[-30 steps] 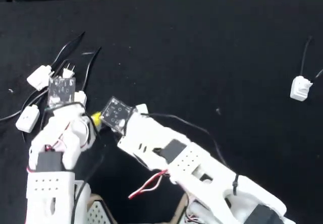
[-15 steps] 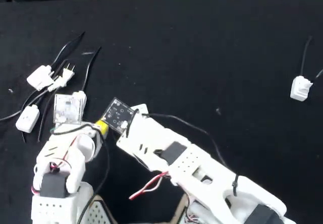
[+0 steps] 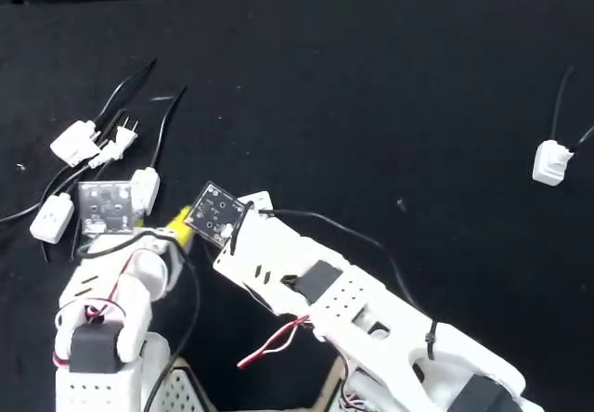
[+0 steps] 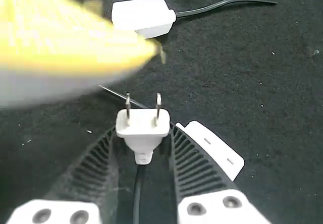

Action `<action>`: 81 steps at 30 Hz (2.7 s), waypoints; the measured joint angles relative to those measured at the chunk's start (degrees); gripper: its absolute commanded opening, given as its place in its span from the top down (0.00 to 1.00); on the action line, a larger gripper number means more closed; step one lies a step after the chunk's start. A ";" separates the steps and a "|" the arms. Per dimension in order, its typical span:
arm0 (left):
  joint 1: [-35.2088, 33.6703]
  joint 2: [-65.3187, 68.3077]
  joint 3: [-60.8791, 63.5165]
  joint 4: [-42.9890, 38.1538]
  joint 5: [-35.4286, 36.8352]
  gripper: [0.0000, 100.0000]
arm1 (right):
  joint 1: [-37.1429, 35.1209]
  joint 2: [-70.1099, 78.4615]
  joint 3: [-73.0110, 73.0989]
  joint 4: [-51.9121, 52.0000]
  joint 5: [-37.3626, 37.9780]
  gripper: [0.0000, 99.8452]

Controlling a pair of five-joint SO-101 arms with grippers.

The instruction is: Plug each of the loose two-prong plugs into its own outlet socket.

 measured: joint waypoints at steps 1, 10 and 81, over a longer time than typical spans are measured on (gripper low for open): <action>1.41 0.00 -0.44 0.44 0.00 0.75 | 0.00 0.00 0.00 0.00 0.00 0.99; 7.30 -0.35 -0.18 -0.09 -3.96 0.75 | 0.00 0.00 0.70 0.00 0.09 0.99; -1.41 0.09 14.95 -7.82 -10.29 0.75 | 2.90 15.91 -11.25 18.90 -11.34 0.87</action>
